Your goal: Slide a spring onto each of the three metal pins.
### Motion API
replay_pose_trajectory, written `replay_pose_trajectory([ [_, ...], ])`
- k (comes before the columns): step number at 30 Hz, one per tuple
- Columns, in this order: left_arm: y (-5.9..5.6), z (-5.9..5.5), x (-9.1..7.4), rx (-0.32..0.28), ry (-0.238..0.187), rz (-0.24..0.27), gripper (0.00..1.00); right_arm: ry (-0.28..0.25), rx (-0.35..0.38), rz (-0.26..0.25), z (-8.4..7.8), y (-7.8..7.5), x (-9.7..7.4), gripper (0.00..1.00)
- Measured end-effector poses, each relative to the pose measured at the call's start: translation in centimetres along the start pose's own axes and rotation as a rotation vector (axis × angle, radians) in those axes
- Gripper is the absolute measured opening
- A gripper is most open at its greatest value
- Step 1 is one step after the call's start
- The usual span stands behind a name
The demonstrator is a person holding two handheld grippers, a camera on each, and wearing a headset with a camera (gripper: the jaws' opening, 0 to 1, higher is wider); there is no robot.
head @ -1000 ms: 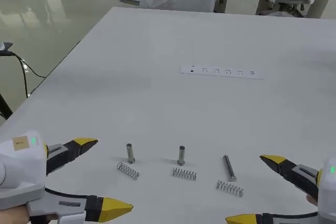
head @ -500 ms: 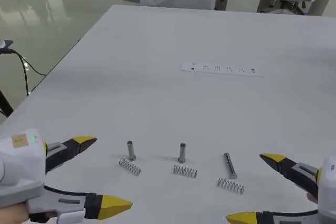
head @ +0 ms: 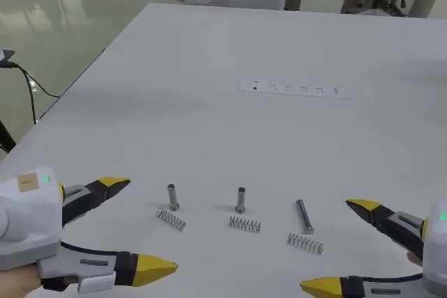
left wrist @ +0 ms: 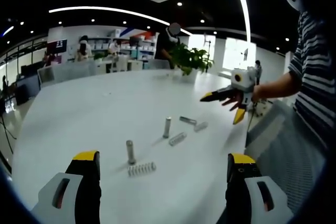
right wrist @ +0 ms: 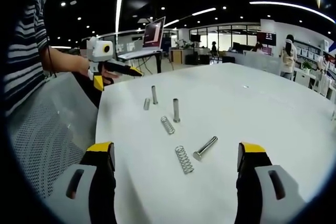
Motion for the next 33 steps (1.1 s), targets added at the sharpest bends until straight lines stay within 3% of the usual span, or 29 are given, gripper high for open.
replay_pose_trajectory([
  [21, -0.09, -0.2, 0.04, -0.007, -0.003, 0.005, 0.98, 0.022, 0.024, -0.02, -0.2, -0.63, -0.4, 0.99],
  [33, -0.05, -0.34, -0.09, -0.014, -0.004, 0.013, 0.98, 0.036, 0.056, -0.012, -0.31, -0.67, -0.44, 0.95],
])
Point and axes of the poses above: the centre of the closed fingertips' face, and the gripper's own axes: x roughly forward along the fingers, y roughly to its left, z roughly out of its top, the point moved 7 cm from there along -x, roughly backward along the fingers, and after that the axes turned 3 degrees about y, right-handed, at the moved point
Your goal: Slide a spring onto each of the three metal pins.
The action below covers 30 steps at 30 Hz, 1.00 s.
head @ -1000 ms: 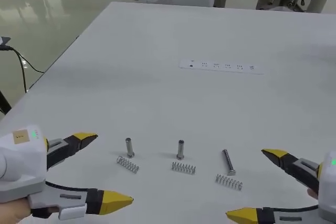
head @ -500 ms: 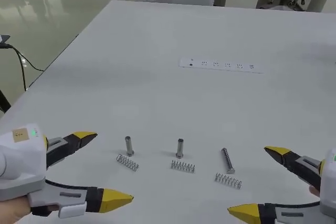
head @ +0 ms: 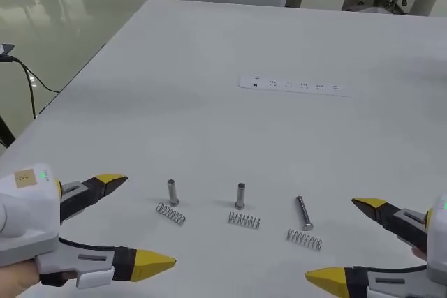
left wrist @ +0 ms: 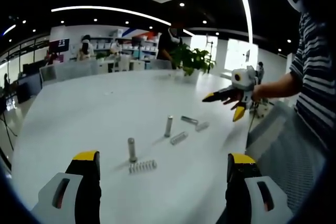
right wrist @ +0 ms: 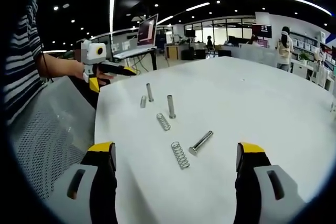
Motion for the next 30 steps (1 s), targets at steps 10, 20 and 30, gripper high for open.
replay_pose_trajectory([
  [10, 0.0, 0.1, 0.1, 0.004, -0.005, 0.0, 0.98, 0.007, 0.021, 0.01, 0.2, -0.2, 0.1, 0.88],
  [20, 0.1, -0.1, 0.2, 0.003, 0.001, -0.003, 0.98, 0.016, 0.029, 0.027, 0.6, -0.4, 0.3, 0.78],
  [30, 0.3, -0.1, 0.1, 0.0, 0.002, -0.002, 0.98, 0.035, 0.051, 0.037, 1.1, -0.7, 0.8, 0.69],
])
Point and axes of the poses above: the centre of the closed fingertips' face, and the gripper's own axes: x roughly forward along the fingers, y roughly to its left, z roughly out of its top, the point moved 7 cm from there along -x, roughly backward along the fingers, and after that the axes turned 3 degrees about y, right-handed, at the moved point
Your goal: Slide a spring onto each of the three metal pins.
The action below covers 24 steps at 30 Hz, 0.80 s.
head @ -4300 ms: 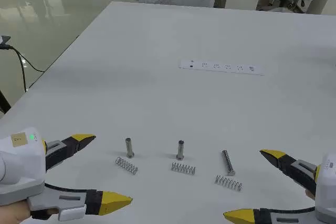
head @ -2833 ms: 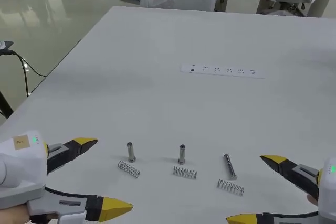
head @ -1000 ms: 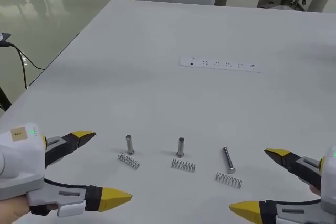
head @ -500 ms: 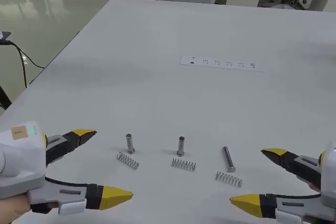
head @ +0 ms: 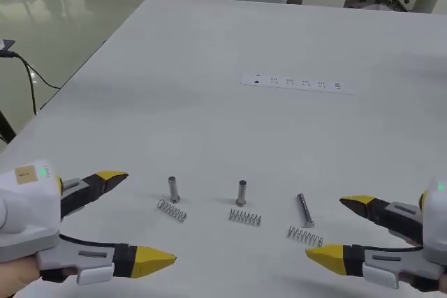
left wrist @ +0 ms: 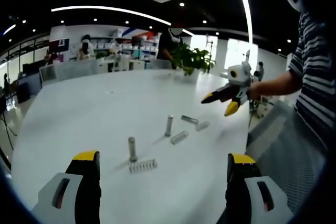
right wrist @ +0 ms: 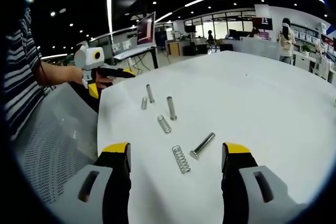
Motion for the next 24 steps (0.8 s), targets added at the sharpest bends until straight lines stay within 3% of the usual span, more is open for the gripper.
replay_pose_trajectory([
  [12, 0.0, -0.1, 0.0, -0.004, 0.001, 0.0, 0.98, 0.033, 0.023, -0.004, 1.0, -0.7, 0.5, 0.55],
  [18, 0.1, 0.5, 0.1, 0.0, -0.014, 0.005, 0.98, 0.066, 0.03, -0.007, 1.2, -1.0, 1.2, 0.53],
  [20, 0.1, 0.6, 0.1, -0.002, -0.015, 0.005, 0.98, 0.102, 0.026, -0.017, 1.1, -1.2, 1.4, 0.53],
  [24, 0.0, 0.5, 0.2, 0.0, -0.013, 0.0, 0.98, 0.105, 0.022, -0.013, 1.6, -1.1, 2.0, 0.53],
])
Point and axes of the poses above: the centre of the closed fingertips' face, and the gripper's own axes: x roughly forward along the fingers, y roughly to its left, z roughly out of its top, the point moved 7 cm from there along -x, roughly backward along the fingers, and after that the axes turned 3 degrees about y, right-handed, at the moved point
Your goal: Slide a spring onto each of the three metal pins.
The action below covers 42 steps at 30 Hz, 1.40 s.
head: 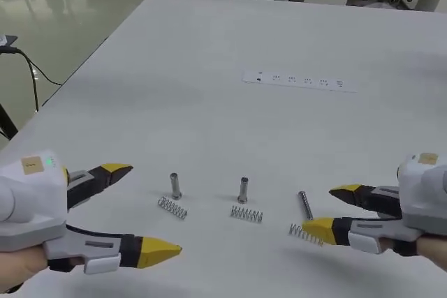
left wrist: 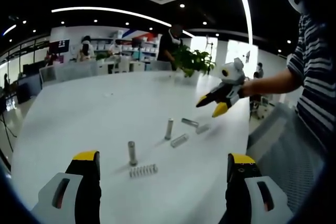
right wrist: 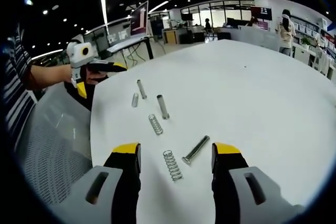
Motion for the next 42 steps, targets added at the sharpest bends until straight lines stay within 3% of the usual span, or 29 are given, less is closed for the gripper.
replay_pose_trajectory([
  [10, 0.1, -0.2, -0.2, -0.005, 0.002, 0.005, 0.98, 0.019, 0.04, -0.025, 1.1, -0.9, 1.0, 0.46],
  [24, 0.2, -0.4, -0.4, -0.006, 0.016, 0.006, 0.98, 0.107, 0.108, -0.059, 0.7, -2.8, 2.5, 0.32],
  [42, 0.1, -0.6, -0.5, -0.008, 0.023, 0.004, 0.98, 0.214, 0.194, -0.114, 0.2, -4.1, 5.0, 0.16],
])
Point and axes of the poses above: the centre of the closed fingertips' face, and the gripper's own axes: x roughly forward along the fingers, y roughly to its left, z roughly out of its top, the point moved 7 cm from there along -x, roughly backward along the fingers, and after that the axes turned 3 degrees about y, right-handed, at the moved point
